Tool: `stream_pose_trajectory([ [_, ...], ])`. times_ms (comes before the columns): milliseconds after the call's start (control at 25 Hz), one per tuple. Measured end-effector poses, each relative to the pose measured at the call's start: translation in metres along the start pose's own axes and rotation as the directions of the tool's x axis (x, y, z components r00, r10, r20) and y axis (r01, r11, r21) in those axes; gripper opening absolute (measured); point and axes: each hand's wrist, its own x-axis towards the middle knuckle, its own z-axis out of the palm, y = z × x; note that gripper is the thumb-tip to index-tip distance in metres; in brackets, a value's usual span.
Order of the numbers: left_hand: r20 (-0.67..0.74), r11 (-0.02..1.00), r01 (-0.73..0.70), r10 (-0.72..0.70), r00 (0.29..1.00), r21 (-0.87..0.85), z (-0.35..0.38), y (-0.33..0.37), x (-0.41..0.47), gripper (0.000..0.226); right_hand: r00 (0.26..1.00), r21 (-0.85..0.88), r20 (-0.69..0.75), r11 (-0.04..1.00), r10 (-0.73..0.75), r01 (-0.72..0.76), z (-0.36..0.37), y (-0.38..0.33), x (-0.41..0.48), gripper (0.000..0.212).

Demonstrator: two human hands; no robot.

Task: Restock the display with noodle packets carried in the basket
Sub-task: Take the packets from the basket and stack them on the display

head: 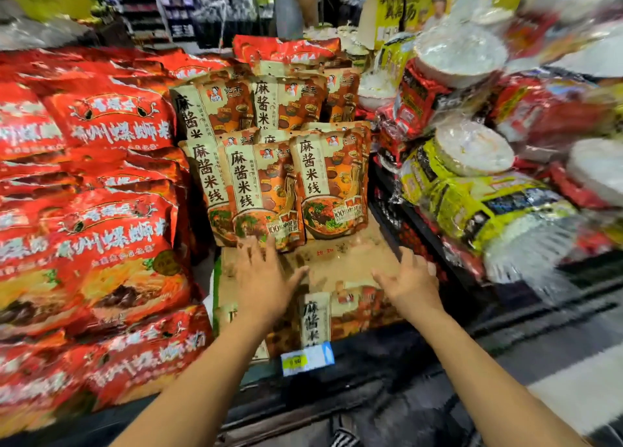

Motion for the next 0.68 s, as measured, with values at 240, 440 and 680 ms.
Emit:
stream_pose_trajectory([
  [240, 0.170, 0.970, -0.243, 0.235, 0.957, 0.030, 0.023, 0.023, -0.090, 0.094, 0.961, -0.138, 0.113, 0.961, 0.254, -0.238, 0.007, 0.071, -0.113, 0.080],
  [440, 0.348, 0.869, -0.483, 0.423, 0.836, 0.104, 0.049, 0.058, -0.135, 0.091, 0.866, -0.155, 0.149, 0.876, 0.477, -0.456, 0.005, 0.143, -0.184, 0.081],
  [680, 0.509, 0.733, -0.676, 0.554, 0.659, 0.078, 0.089, 0.127, -0.161, 0.093, 0.698, -0.081, 0.146, 0.712, 0.701, -0.697, -0.011, 0.217, -0.241, 0.076],
])
